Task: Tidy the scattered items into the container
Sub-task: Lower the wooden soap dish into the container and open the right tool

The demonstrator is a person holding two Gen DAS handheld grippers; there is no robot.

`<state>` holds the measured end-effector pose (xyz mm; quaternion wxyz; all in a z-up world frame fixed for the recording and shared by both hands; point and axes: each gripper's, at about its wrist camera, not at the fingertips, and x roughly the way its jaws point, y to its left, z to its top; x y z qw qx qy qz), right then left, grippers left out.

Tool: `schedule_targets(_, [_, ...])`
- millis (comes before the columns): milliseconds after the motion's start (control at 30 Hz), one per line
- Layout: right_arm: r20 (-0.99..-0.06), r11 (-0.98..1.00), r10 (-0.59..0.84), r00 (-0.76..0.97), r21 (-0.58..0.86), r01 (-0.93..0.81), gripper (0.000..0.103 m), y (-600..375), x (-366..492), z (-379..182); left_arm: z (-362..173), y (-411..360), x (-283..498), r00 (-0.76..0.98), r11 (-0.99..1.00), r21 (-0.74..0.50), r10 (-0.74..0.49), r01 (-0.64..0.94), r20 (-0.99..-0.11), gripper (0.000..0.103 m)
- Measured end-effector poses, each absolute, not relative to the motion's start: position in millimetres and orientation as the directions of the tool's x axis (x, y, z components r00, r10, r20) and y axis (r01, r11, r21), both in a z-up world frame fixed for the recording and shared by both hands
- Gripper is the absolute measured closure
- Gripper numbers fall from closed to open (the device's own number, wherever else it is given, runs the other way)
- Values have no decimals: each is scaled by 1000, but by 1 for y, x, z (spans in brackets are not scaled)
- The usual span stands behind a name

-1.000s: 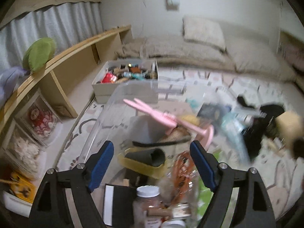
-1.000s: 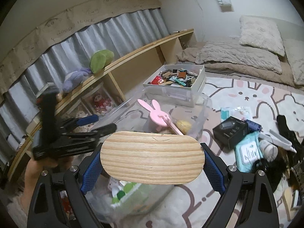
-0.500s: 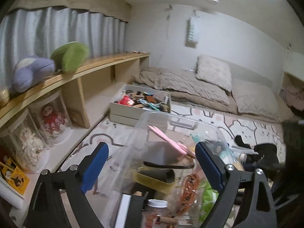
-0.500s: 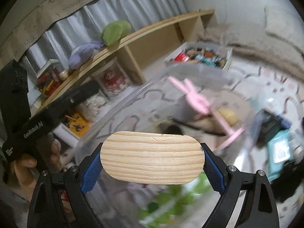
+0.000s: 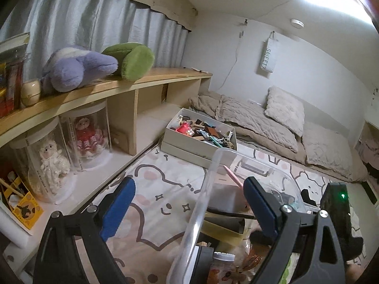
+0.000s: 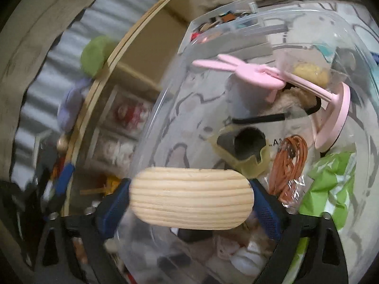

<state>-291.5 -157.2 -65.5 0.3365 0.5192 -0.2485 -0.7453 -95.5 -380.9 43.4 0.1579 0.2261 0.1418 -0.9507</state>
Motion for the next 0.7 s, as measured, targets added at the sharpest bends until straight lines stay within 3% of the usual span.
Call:
schedule_targets(267, [-680, -729, -683, -268, 605, 321, 0, -164, -295, -54, 42, -384, -95, -848, -913, -198, -228, 357, -479, 10])
schedule_targets(433, [-736, -725, -659, -152, 569, 388, 0, -173, -298, -61, 41, -384, -94, -851, -912, -211, -217, 351, -478, 10])
schedule_targets(500, [-792, -752, -592, -150, 477, 455, 0, -183, -296, -61, 41, -384, -95, -850, -913, -208, -219, 352, -478, 10])
schedule_targets(600, [-866, -796, -425, -262, 220, 564, 0, -200, -288, -58, 43, -384, -94, -853, -911, -213, -220, 353, -474, 10])
schedule_targets(700, [-888, -780, -368, -276, 134, 612, 0, -212, -286, -58, 43, -385, -94, -853, -911, -215, -219, 353, -474, 10])
